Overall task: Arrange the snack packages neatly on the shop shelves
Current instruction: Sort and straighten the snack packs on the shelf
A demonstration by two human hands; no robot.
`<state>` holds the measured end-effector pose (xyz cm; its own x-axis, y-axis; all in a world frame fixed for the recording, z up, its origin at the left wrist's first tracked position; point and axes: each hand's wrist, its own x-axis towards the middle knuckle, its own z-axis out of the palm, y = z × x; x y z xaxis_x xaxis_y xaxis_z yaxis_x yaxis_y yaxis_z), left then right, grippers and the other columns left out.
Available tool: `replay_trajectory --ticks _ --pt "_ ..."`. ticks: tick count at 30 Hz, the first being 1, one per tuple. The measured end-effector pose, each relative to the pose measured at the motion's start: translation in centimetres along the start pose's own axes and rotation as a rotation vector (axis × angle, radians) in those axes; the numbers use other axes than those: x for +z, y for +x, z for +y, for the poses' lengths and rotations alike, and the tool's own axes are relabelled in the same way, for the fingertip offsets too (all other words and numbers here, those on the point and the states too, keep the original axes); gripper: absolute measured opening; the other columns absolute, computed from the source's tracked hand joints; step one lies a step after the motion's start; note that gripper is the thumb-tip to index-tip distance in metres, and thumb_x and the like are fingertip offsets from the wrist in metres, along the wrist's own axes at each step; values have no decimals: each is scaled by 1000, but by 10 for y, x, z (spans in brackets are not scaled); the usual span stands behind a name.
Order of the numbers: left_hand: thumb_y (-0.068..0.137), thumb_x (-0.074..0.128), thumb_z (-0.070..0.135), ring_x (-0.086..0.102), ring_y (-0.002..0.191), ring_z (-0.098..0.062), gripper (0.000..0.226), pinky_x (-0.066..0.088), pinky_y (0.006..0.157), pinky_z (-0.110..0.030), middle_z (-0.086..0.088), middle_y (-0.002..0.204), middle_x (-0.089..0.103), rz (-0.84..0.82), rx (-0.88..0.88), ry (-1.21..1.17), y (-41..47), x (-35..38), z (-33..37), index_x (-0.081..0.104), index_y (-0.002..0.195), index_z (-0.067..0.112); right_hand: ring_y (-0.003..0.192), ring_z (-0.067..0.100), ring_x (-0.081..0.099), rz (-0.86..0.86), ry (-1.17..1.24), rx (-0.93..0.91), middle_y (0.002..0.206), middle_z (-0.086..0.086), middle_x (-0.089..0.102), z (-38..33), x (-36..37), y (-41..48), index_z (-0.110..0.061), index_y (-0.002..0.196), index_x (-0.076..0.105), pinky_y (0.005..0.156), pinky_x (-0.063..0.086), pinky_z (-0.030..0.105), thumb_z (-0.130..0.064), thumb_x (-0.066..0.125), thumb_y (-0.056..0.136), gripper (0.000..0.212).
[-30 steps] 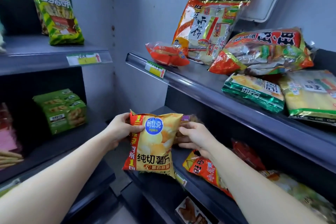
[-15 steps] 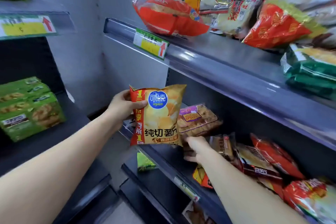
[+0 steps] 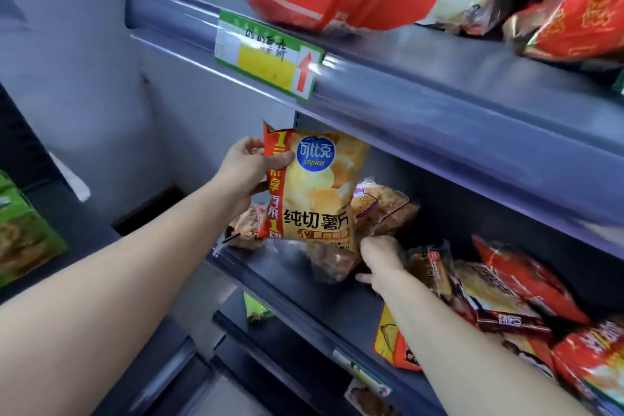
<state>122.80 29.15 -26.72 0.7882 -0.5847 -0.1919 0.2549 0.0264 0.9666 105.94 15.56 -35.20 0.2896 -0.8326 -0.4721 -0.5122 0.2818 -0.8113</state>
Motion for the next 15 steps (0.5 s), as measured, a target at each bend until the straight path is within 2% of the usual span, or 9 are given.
replay_trajectory --ticks 2,3,5,8,11,15 --pt "82 73 9 68 85 -19 34 53 85 -42 -2 97 71 -16 4 -29 8 5 -1 53 110 13 88 38 65 148 -192 -193 94 13 69 -7 -14 -7 -16 66 61 76 58 46 -22 50 74 15" --pt "83 71 9 67 85 -19 31 52 86 -42 -2 96 70 -17 -1 -45 12 7 -1 53 108 14 87 37 65 199 -333 -270 90 11 69 -11 -22 -13 -14 65 61 76 55 39 -23 51 74 16" --pt "85 69 9 65 87 -19 26 51 87 -43 -1 95 68 -12 -21 -71 18 11 -2 52 104 16 89 37 62 292 -611 -407 94 10 68 -20 -39 -23 -15 74 64 71 44 29 -21 52 82 15" --pt "88 66 9 63 93 -20 23 50 87 -42 -3 99 67 11 -54 -105 26 19 -6 53 104 17 97 37 63 415 -881 -555 106 11 66 -27 -58 -30 -14 94 66 69 42 31 -20 49 90 18" --pt "90 63 9 63 85 -16 31 51 75 -34 -3 99 65 36 -47 -97 31 26 -13 50 118 13 97 35 64 446 -1019 -613 109 10 67 -23 -68 -29 -13 104 64 67 44 30 -17 47 93 21" --pt "91 62 9 64 76 -15 39 49 59 -28 -9 110 65 124 -14 -61 40 27 -20 47 127 7 100 35 62 471 -983 -655 111 10 67 -21 -82 -28 -14 110 64 71 45 32 -22 49 96 22"
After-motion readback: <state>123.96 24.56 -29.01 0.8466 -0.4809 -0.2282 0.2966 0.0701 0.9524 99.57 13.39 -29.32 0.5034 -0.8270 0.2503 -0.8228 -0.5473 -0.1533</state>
